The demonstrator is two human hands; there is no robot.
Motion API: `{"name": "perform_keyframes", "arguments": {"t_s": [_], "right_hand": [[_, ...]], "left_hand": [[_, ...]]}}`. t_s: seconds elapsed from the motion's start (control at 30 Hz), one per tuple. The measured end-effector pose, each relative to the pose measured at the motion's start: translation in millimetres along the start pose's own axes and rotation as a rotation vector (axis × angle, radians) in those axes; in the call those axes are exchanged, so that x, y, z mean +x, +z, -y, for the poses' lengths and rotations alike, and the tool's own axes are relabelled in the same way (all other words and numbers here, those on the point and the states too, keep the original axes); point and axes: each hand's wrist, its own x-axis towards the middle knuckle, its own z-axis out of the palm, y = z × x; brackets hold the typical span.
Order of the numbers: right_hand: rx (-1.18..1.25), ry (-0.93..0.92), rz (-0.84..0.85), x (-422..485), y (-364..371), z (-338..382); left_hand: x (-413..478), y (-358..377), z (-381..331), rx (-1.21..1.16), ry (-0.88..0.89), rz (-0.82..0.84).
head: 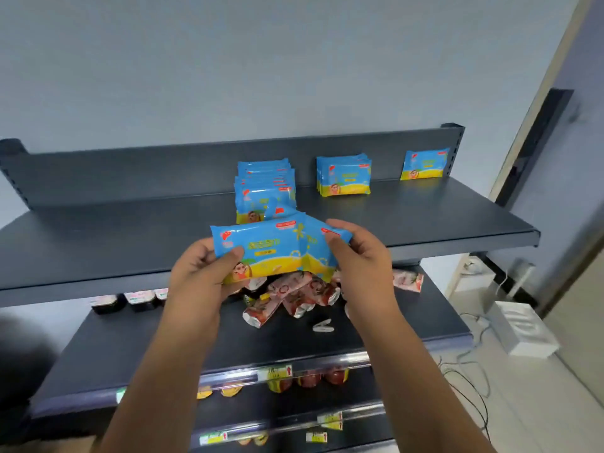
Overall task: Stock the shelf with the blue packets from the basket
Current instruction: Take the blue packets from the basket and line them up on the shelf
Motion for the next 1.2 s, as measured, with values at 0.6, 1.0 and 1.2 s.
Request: {"name": "perform_keyframes", "arguments": {"t_s": [0.6,1.0,1.2], "right_hand": [[0.005,-0.245,-0.223,214.8,-144.3,55.1],[-0.2,-0.311,-0.001,271.8,-129.8,53.1],[-0.308,-0.31,0.062,296.7,-114.7,38.7]], "left_hand": [[117.1,231.0,53.0,0.135,-0.076,-0.117],[202.5,246.3,81.3,0.567,0.136,-0.035],[222.4,241.3,100.1,0.785,0.269,-0.121]]}}
